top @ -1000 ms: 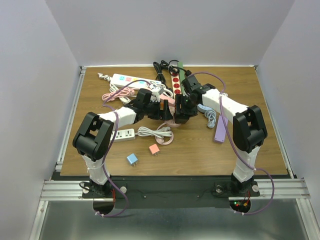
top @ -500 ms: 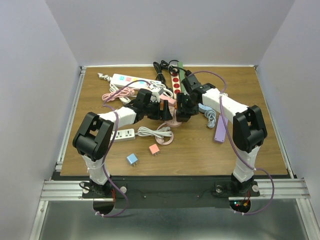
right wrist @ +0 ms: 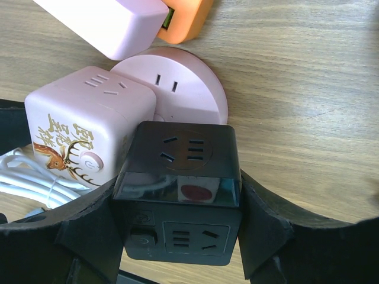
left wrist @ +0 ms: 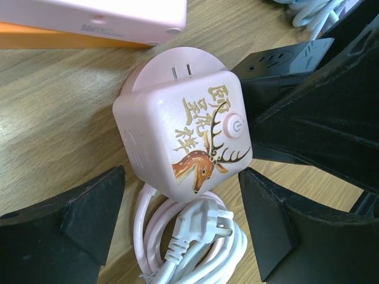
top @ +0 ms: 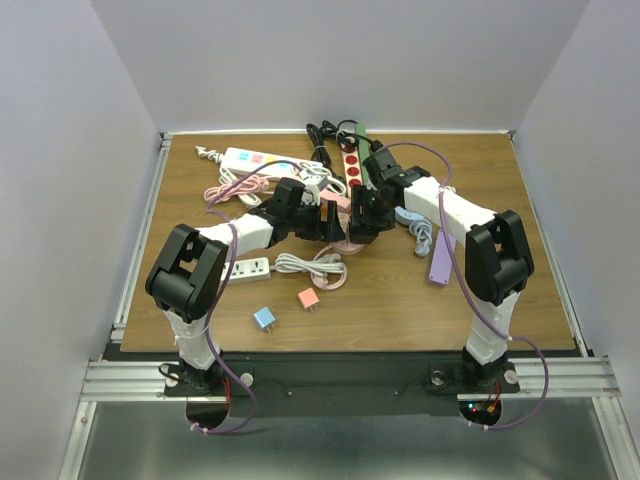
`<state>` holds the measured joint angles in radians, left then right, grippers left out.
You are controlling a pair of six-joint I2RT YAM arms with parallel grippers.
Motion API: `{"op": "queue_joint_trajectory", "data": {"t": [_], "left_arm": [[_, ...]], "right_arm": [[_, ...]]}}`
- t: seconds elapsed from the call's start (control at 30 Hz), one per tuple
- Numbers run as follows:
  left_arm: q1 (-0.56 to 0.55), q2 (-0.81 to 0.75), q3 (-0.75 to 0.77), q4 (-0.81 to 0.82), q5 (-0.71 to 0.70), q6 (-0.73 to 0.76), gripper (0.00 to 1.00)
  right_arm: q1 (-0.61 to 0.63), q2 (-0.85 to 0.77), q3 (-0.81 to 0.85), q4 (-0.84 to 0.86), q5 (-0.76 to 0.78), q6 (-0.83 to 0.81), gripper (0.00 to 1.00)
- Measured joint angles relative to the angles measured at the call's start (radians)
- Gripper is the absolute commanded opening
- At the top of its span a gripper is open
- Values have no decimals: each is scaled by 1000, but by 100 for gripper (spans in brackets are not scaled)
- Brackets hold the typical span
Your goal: Insert the plug
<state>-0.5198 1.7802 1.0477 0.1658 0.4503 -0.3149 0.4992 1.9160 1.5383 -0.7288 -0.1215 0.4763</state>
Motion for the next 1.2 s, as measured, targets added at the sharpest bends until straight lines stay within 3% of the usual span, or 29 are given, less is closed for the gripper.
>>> {"op": "queue_joint_trajectory", "data": {"t": [1.2], "left_arm": [[-5, 0, 0, -7, -11, 3, 89]], "right_arm": [[0, -18, -48, 50, 71, 52, 0]]}}
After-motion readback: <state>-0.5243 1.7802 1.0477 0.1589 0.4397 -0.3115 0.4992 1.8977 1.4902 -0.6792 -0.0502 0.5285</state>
